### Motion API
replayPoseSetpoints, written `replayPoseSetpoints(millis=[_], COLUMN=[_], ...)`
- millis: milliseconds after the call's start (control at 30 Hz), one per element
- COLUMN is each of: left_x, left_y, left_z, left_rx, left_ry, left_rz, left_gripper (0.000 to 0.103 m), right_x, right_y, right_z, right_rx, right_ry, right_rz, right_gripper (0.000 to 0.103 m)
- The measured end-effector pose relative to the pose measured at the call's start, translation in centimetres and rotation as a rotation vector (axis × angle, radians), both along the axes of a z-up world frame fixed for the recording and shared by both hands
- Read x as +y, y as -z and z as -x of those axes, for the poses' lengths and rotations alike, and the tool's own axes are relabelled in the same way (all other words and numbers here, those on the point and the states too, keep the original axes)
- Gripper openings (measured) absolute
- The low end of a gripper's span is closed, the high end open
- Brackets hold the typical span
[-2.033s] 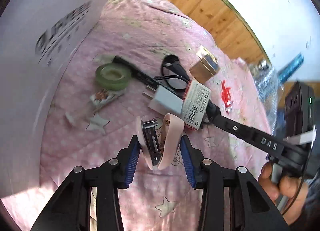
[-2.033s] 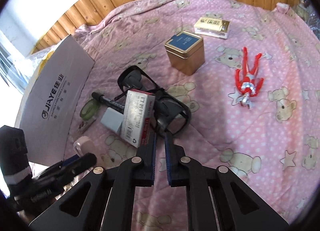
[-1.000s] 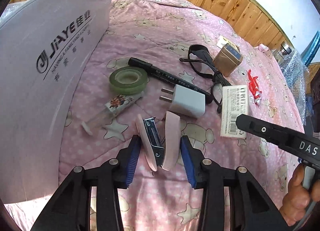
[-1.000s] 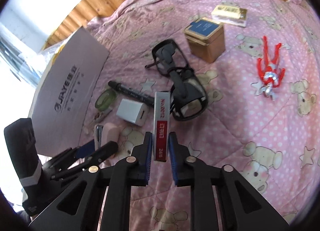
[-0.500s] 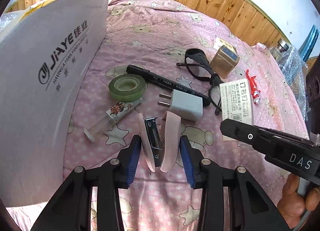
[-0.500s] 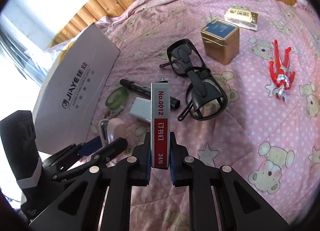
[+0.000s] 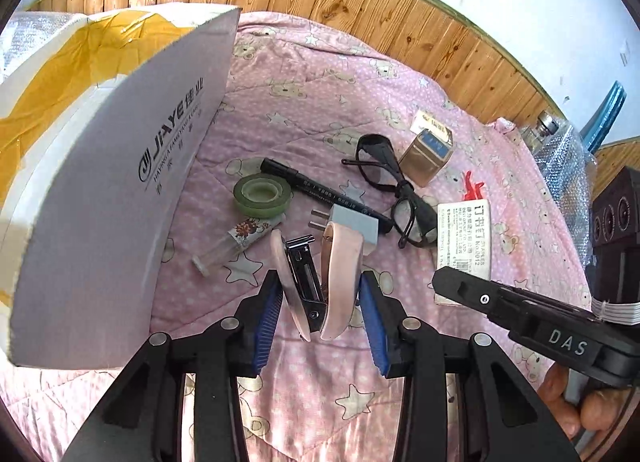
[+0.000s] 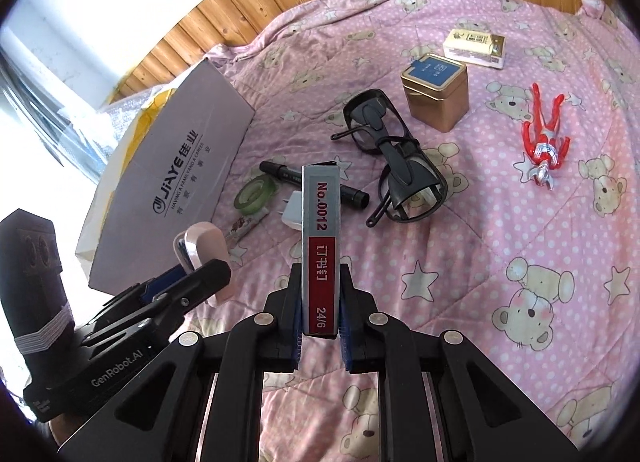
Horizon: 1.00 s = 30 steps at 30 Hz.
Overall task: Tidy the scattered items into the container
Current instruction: 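Lift the stapler with the left tool while the right tool grasps the red-white staples box, then carry the stapler and staples box over the open cardboard box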
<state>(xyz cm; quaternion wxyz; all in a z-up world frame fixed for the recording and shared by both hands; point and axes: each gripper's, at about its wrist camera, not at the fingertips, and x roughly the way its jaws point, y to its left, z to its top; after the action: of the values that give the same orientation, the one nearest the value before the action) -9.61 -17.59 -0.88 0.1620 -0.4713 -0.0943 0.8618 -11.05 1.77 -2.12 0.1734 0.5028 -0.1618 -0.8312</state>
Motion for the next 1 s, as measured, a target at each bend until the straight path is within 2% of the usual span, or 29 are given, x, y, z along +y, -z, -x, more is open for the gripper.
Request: replayPoseSetpoints(millis=[367, 667, 1000], left_x=[-0.1, -0.3, -1.1], left_y=[-2.4, -3.7, -5.6], left_z=[-1.3, -2.3, -3.4], left_rx=[0.038, 0.033, 0.053], left_ry=[0.012, 0.004, 0.011], left_rz=[-0.021, 0.01, -0.01], left_gripper=[0.041, 0.041, 0.041], right_x=[-0.4, -0.7, -1.9], right_y=[-1.2, -2.5, -4.1], right_z=[-1.6, -2.9, -4.1], right_rx=[0.017, 0.027, 0.046], right_ry=[-0.005, -0.005, -0.016], right_rz=[-0.005, -0.024, -0.051], right_gripper=[0.015, 0.015, 0.015])
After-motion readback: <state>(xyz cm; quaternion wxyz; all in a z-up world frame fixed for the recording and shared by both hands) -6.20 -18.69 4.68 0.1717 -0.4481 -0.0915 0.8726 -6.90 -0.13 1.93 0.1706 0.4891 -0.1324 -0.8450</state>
